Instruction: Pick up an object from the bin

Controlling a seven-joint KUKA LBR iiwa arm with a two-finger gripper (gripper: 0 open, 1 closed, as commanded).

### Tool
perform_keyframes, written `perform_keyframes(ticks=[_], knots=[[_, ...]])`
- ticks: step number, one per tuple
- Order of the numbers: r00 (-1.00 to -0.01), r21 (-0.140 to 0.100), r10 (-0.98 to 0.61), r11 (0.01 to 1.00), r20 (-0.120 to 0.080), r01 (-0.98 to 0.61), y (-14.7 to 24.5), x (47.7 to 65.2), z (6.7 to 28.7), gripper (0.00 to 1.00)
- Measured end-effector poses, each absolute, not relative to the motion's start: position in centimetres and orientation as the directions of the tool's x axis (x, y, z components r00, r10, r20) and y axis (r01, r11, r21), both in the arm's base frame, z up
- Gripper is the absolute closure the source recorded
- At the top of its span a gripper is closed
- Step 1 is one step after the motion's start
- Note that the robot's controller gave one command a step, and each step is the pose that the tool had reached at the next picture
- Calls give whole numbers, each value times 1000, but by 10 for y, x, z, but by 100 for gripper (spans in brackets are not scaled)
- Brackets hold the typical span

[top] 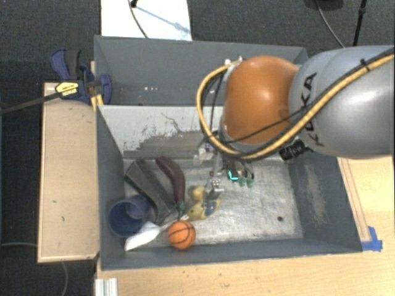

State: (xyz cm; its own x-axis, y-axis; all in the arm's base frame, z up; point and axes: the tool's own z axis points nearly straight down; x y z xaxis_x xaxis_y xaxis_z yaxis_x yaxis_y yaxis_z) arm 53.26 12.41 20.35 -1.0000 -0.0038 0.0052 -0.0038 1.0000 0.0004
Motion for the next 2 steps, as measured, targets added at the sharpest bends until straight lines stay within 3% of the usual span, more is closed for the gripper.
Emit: perform_keyframes(ticks=[1,2], knots=[[-1000,1,-1,1000,-3,-1,123,534,208,0],[-993,3,-121,993,-7,-121,119,527,74,100]])
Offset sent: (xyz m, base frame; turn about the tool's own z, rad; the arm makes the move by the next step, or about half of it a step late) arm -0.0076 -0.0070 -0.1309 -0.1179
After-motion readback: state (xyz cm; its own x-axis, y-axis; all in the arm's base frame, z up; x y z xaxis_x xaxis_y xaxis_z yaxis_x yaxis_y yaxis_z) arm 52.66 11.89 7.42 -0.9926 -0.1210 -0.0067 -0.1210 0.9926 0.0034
